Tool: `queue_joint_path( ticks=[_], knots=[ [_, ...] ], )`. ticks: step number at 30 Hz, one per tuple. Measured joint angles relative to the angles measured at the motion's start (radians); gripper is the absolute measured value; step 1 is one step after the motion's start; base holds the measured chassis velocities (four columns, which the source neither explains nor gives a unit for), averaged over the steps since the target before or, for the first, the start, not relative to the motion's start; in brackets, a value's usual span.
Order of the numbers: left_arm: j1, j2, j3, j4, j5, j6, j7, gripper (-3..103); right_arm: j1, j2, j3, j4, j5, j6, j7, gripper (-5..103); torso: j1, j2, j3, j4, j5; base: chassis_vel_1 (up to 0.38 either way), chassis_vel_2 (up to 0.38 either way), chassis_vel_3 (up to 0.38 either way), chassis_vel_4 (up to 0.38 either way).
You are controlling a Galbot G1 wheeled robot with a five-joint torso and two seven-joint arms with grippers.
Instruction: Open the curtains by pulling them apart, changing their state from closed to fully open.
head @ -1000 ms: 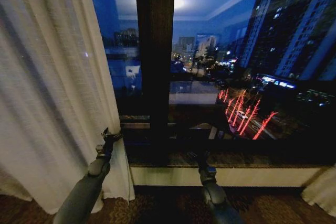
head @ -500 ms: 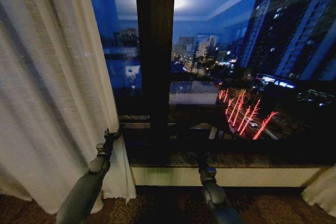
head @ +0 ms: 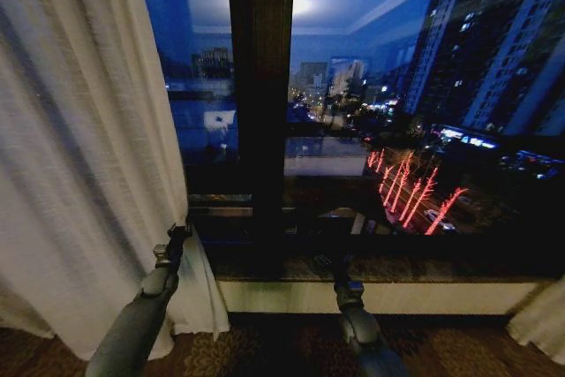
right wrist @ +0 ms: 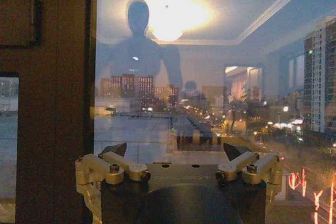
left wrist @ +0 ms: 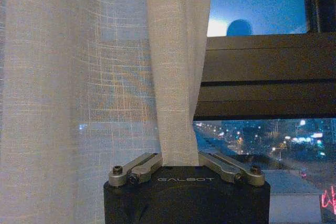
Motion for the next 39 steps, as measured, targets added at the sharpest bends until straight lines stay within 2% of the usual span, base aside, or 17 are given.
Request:
queue_joint_path(
  ticks=[5, 23, 39],
  knots=[
    [0.012, 0.008, -0.011, -0.017, -0.003, 0.001, 0.0, 0, 0.0, 0.0, 0.0, 0.0, 0.0, 0.0, 0.0, 100, 0.0, 0.0, 0.0, 0.0, 0.0, 0.0, 0.0, 0.0, 0.0],
    [0.033, 0.017, -0.037, -0.027, -0.009, 0.001, -0.002, 0, 0.0, 0.0, 0.0, 0.0, 0.0, 0.0, 0.0, 100, 0.0, 0.0, 0.0, -0.0002, 0.0001, 0.017, 0.02, -0.021, -0.016],
    [0.061, 0.042, -0.058, -0.046, -0.023, -0.004, -0.003, 0, 0.0, 0.0, 0.0, 0.0, 0.0, 0.0, 0.0, 100, 0.0, 0.0, 0.0, 0.0001, 0.0003, 0.225, 0.226, -0.217, -0.237]
  ],
)
